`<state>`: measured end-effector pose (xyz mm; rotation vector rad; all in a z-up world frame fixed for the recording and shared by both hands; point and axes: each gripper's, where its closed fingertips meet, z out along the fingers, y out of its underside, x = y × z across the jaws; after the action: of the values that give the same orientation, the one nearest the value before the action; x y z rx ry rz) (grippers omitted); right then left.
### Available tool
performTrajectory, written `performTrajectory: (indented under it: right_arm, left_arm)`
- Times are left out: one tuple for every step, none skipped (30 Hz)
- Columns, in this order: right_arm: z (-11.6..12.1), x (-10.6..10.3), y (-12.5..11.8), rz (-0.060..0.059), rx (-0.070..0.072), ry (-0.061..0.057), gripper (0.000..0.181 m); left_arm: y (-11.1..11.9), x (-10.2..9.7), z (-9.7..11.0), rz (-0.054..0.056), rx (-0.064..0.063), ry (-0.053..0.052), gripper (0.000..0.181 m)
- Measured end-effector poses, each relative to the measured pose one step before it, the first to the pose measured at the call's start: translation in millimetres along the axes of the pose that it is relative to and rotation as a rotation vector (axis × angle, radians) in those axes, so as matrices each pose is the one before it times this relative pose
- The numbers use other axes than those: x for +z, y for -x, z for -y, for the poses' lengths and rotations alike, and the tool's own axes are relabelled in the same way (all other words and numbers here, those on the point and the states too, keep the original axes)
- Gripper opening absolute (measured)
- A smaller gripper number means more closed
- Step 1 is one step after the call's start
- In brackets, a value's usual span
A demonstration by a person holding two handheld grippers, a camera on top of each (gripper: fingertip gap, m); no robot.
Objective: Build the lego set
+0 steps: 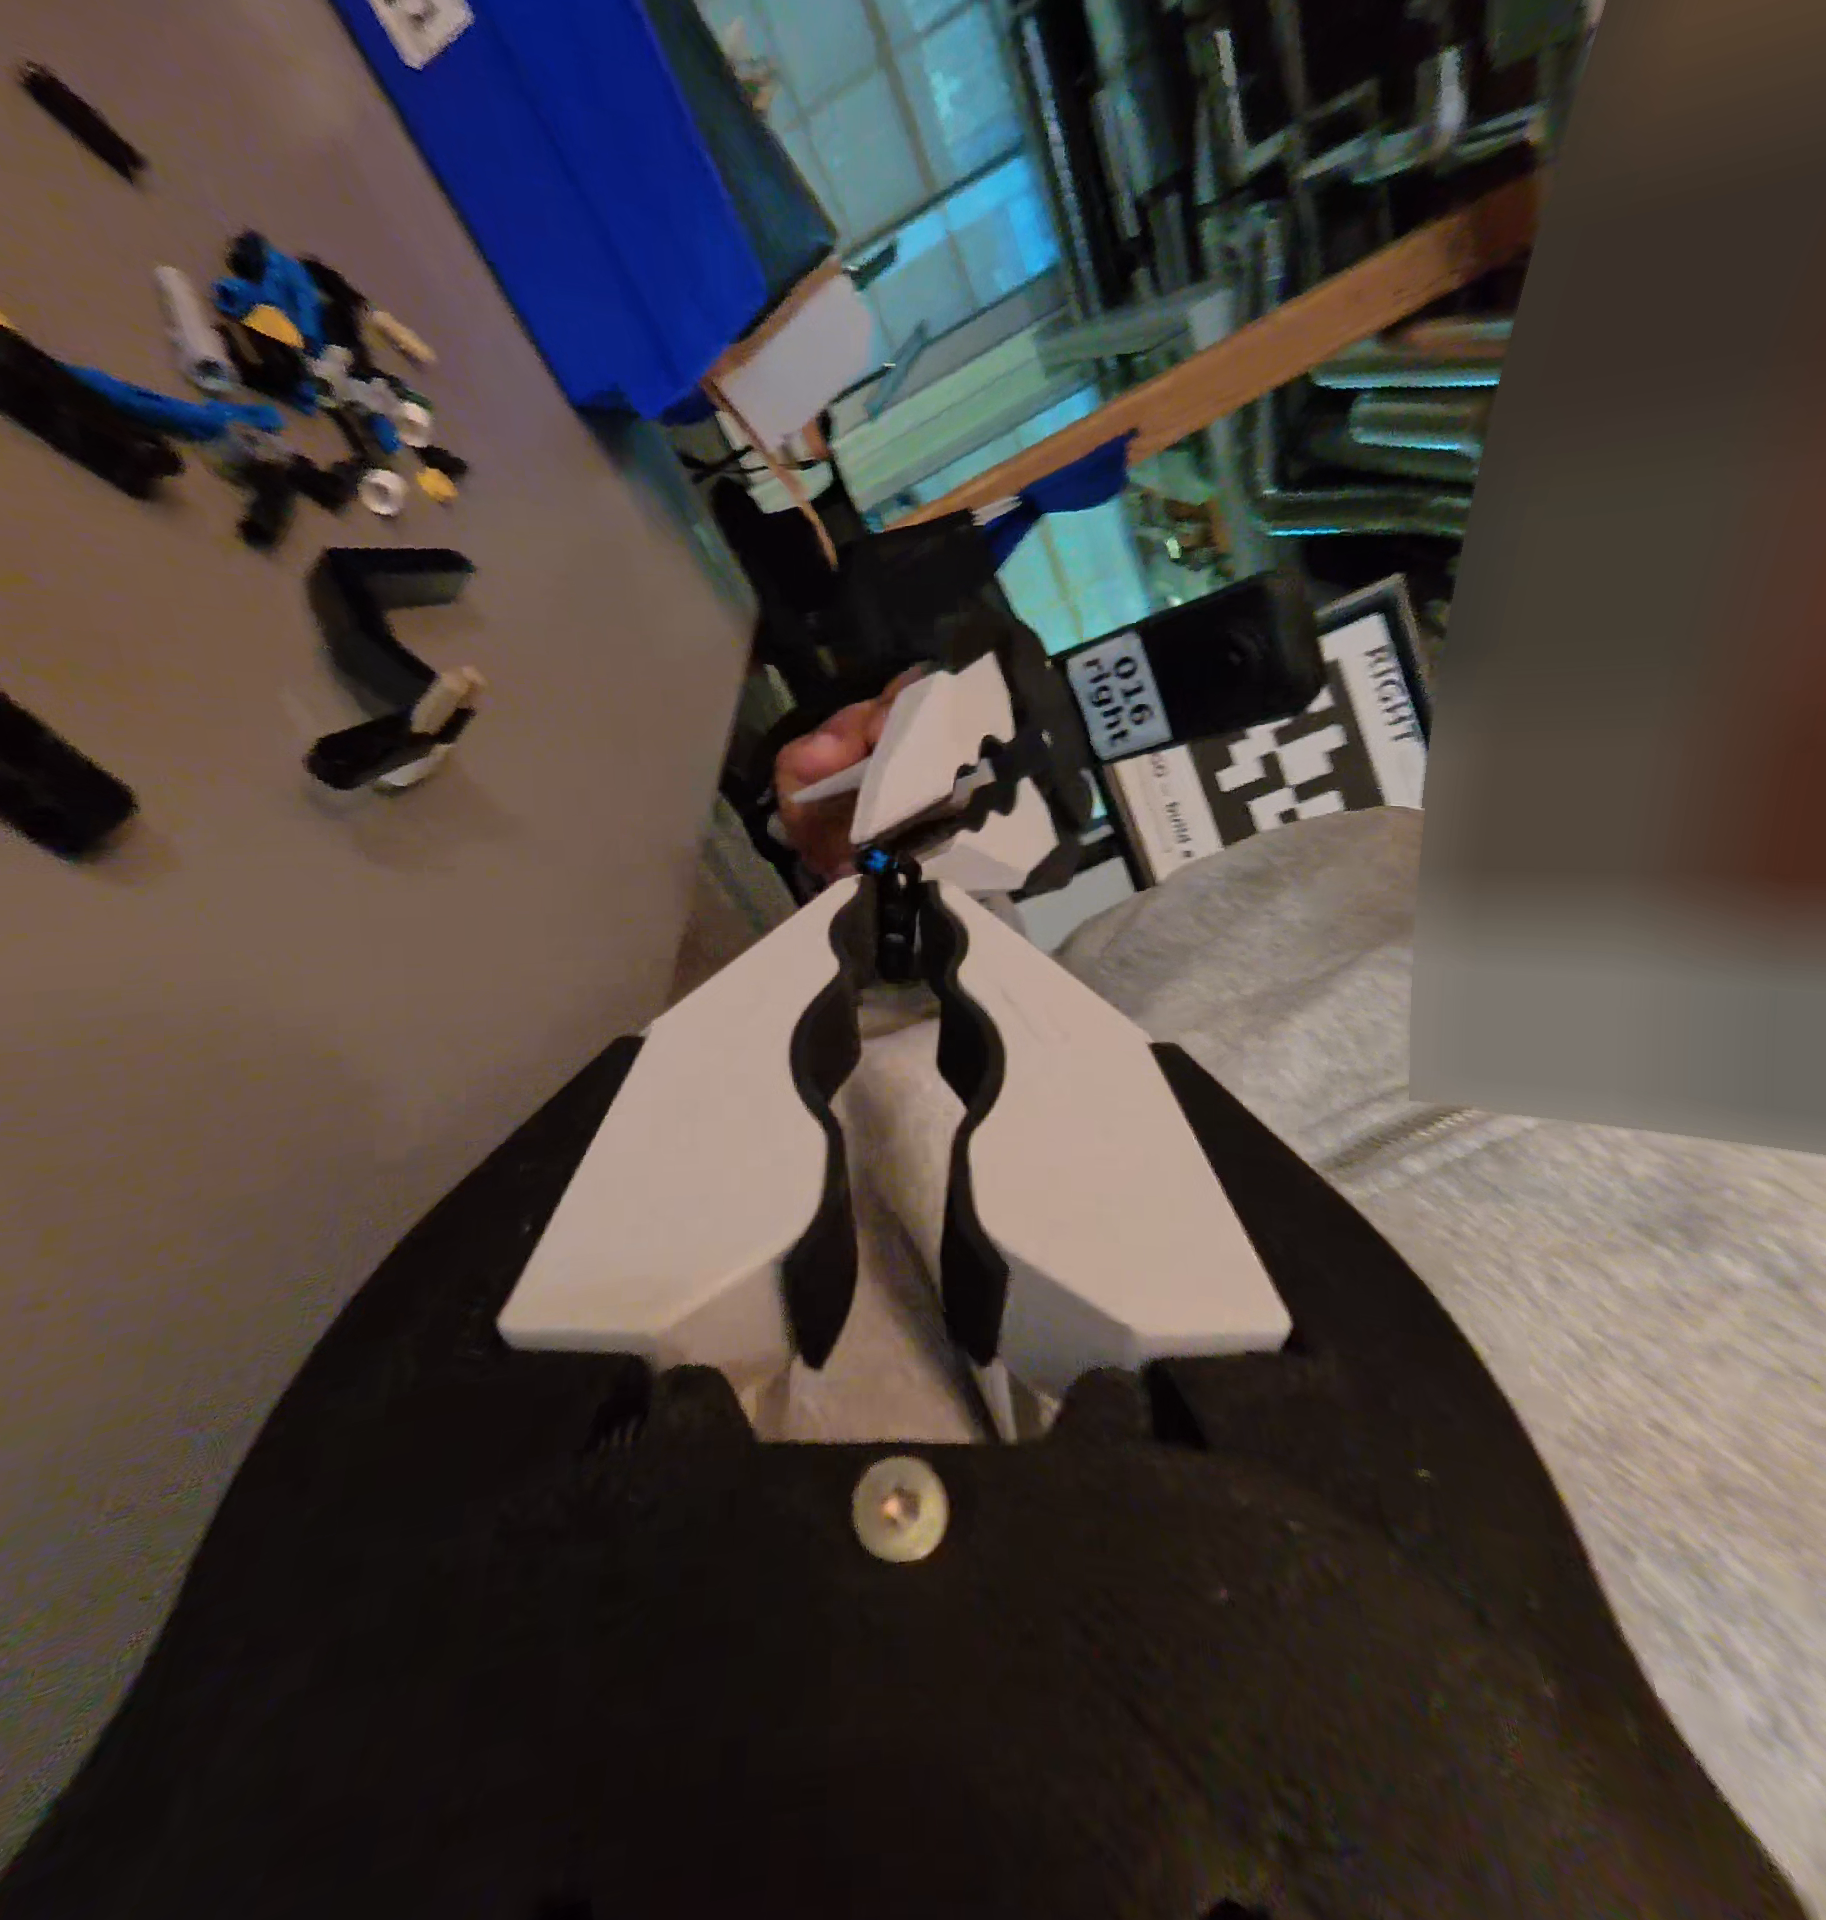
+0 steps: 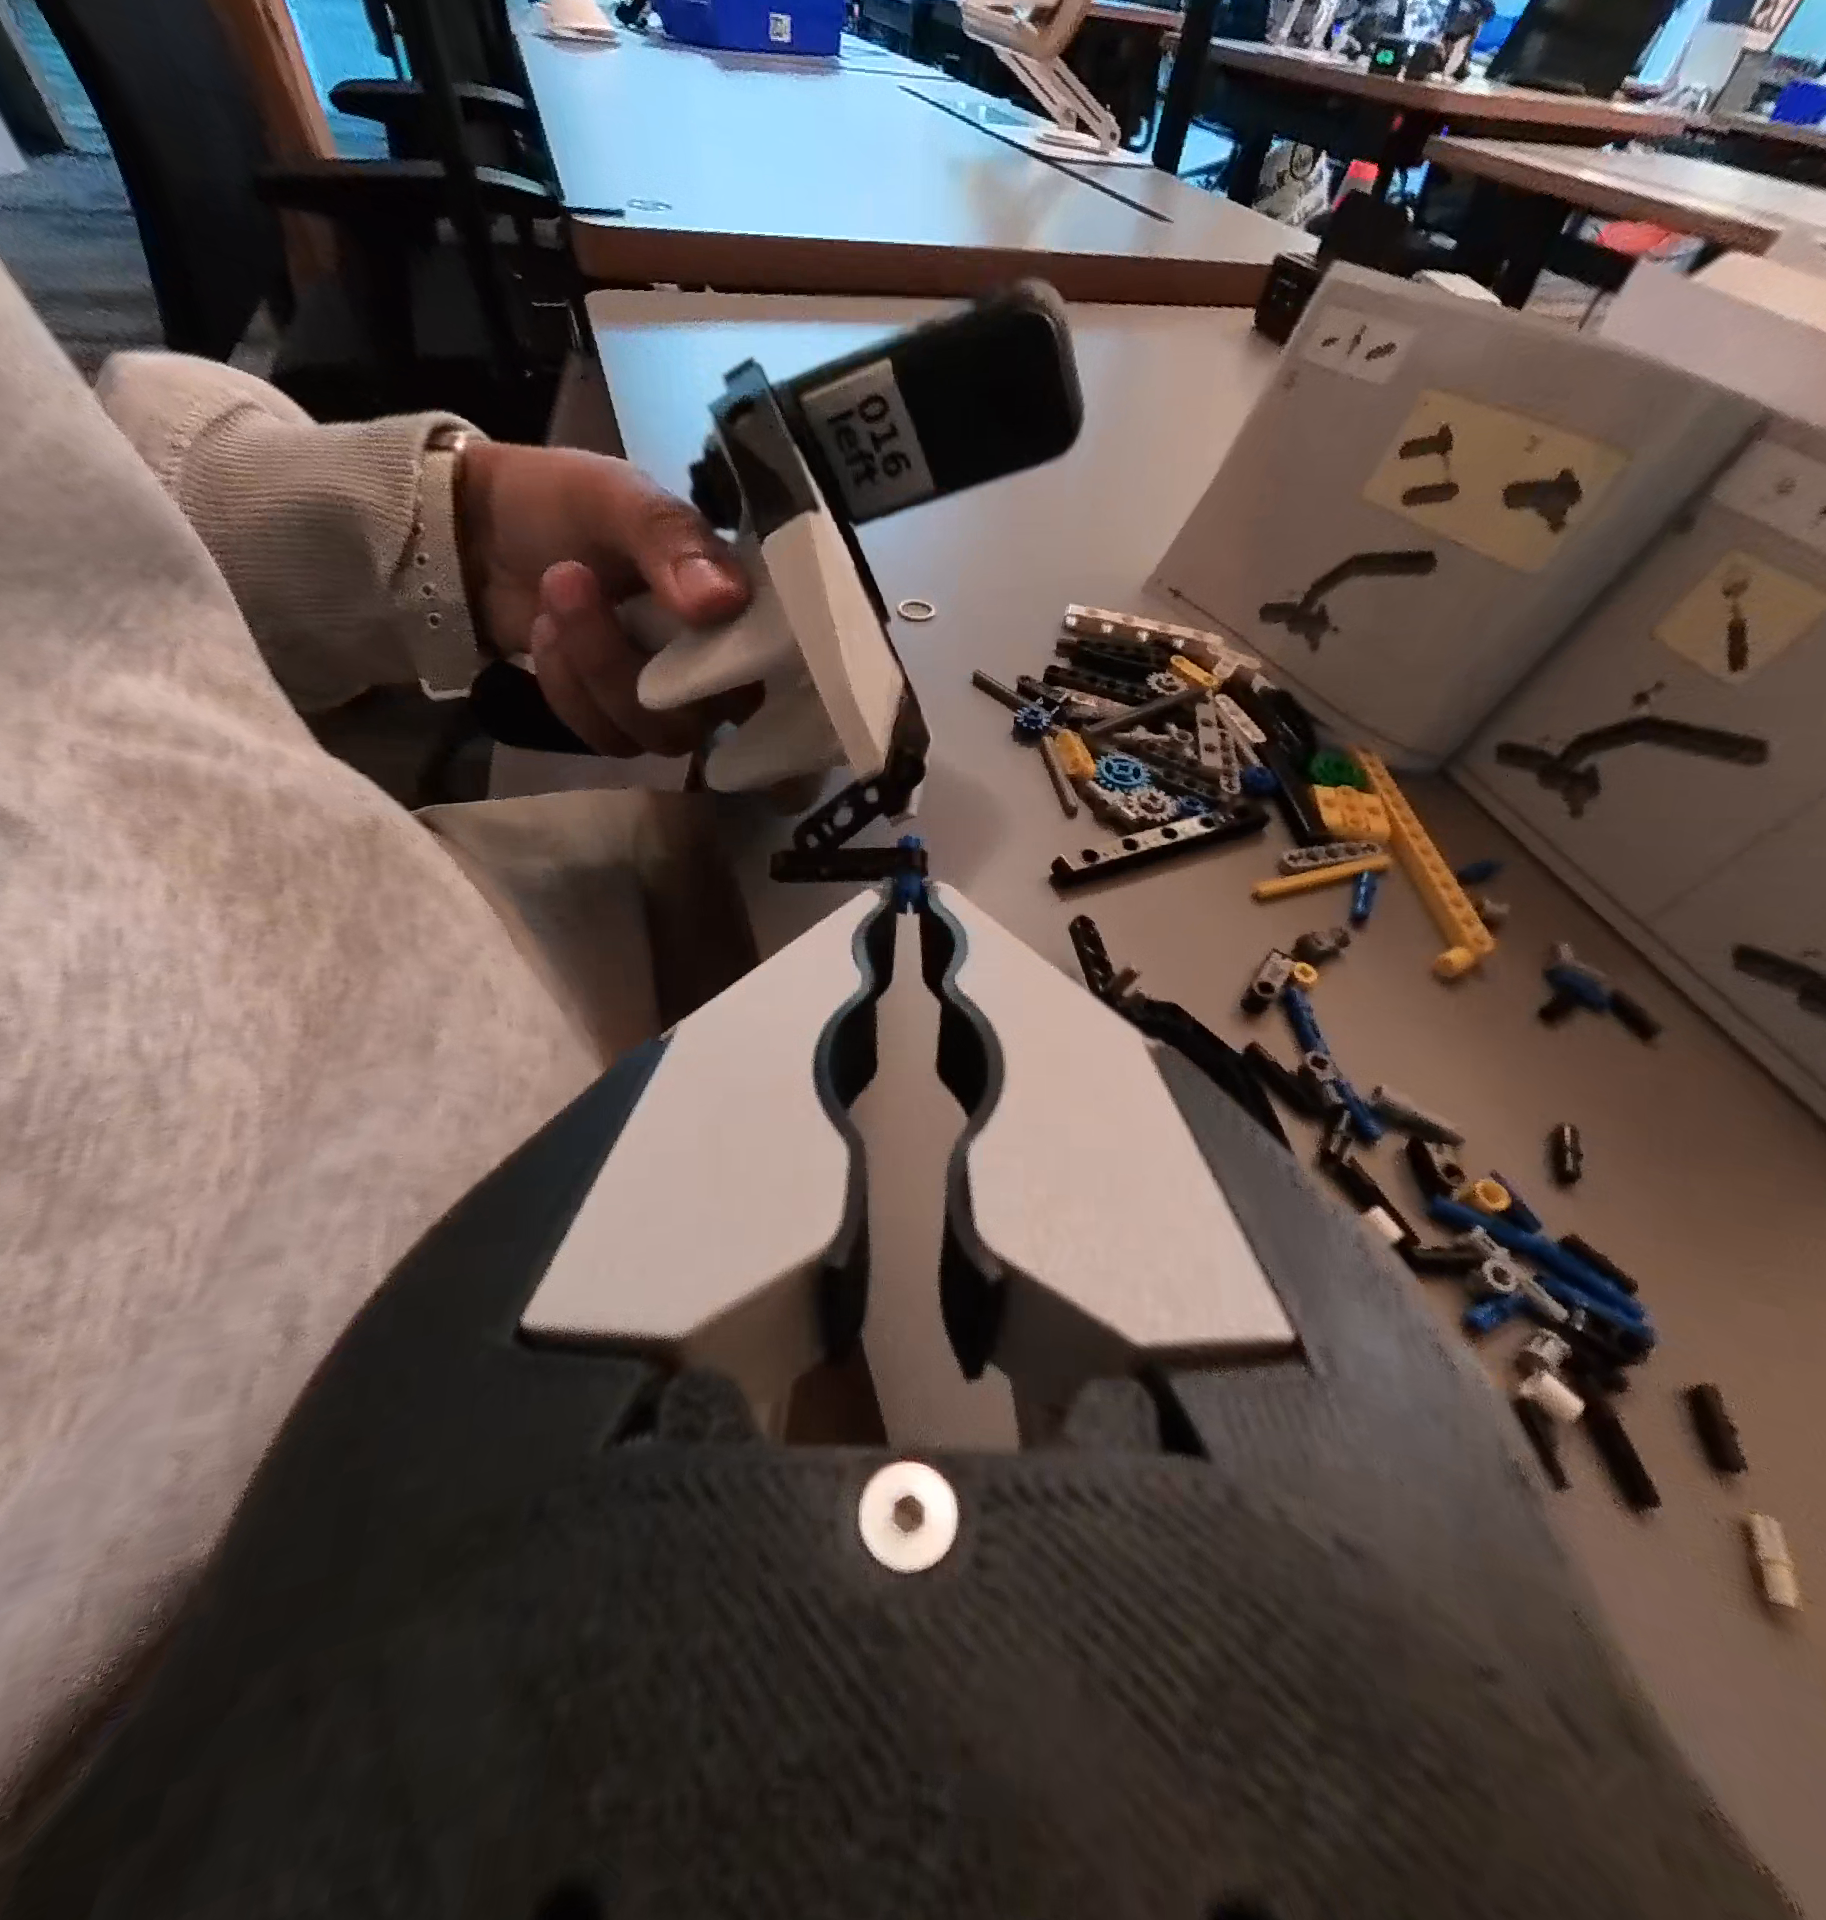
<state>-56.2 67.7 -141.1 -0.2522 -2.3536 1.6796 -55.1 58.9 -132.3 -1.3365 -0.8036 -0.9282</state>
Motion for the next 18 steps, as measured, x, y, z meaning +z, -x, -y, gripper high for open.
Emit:
performTrajectory:
  right_arm:
    - [1.68,-0.34,1.79,0.0022,-0.0119,-0.0043,0.002]
    - [1.51,-0.56,1.07,0.0006,-0.0091,-0.0039,0.002]
    - [0.92,-0.59,0.4,-0.0017,-0.0055,-0.0021,0.002]
    - [0.59,-0.7,0.74,0.002,-0.0047,-0.0016,0.002]
    - [0.52,-0.81,0.26,0.0003,-0.0045,-0.0025,0.002]
    - [0.3,-0.75,-0.03,-0.0016,-0.0041,-0.0013,0.002]
    - [-0.12,-0.56,-0.02,-0.0001,-0.004,0.0016,0.002]
    - [-0.22,-0.42,0.11,-0.0001,-0.0043,0.0013,0.002]
    - [-0.33,-0.15,-0.23,-0.0019,-0.0024,0.0018,0.002]
    - [-0.93,0.35,0.09,0.0006,-0.0003,0.0053,0.002]
    - [-1.47,0.61,0.13,0.0004,-0.0011,0.0072,0.002]
    - [-1.47,0.7,0.45,0.0008,-0.0037,0.0081,0.002]
    - [-1.11,0.78,0.67,0.0014,-0.0062,0.0067,0.002]
    - [-0.51,0.48,0.57,0.0004,-0.0066,0.0045,0.002]
    - [0.02,0.37,0.89,0.003,-0.0054,0.0013,0.002]
    - [0.2,0.48,0.92,0.0042,-0.0031,-0.0003,0.002]
    - [-0.07,0.46,0.9,0.004,-0.0018,0.0009,0.002]
    - [-0.27,0.4,0.72,0.0026,-0.0032,0.0026,0.002]
  left_arm:
    - [-2.6,0.76,-0.74,-0.0219,-0.0083,0.0029,0.005]
    - [-1.59,0.9,-1.3,-0.0138,-0.0052,0.0059,0.005]
    - [-0.39,1.03,-1.36,-0.0051,-0.0023,0.0074,0.005]
    - [0.33,1.01,-1.27,0.0008,-0.0005,0.0067,0.005]
    - [0.42,0.93,-0.87,0.0006,-0.0022,0.0046,0.005]
    - [0.77,0.59,-0.8,0.0018,-0.004,0.0045,0.005]
    - [2.17,0.51,-0.91,0.0115,-0.0051,0.004,0.005]
    - [4.03,0.64,-1.97,0.0238,-0.0054,0.0115,0.005]
    - [2.57,0.77,-2.38,0.0162,0.0005,0.0143,0.005]
    - [-0.69,0.78,-0.91,-0.0005,0.0006,0.0055,0.005]
    - [0.51,0.76,-0.88,0.0067,0.0003,0.0054,0.005]
    - [0.76,0.59,-1.05,0.0074,0.0014,0.0064,0.005]
    - [0.37,0.41,-0.62,0.0052,0.0019,0.0034,0.006]
    - [0.3,-0.01,-0.51,0.0042,0.0007,0.0033,0.006]
    - [-0.1,-0.25,-0.45,-0.0006,-0.0008,0.0022,0.006]
    - [-0.25,-0.31,-0.35,-0.004,-0.0038,0.0013,0.006]
    - [-0.47,-0.13,-0.62,-0.0048,-0.0037,0.0031,0.006]
    - [-0.19,0.0,-1.09,-0.0022,-0.0015,0.0059,0.006]
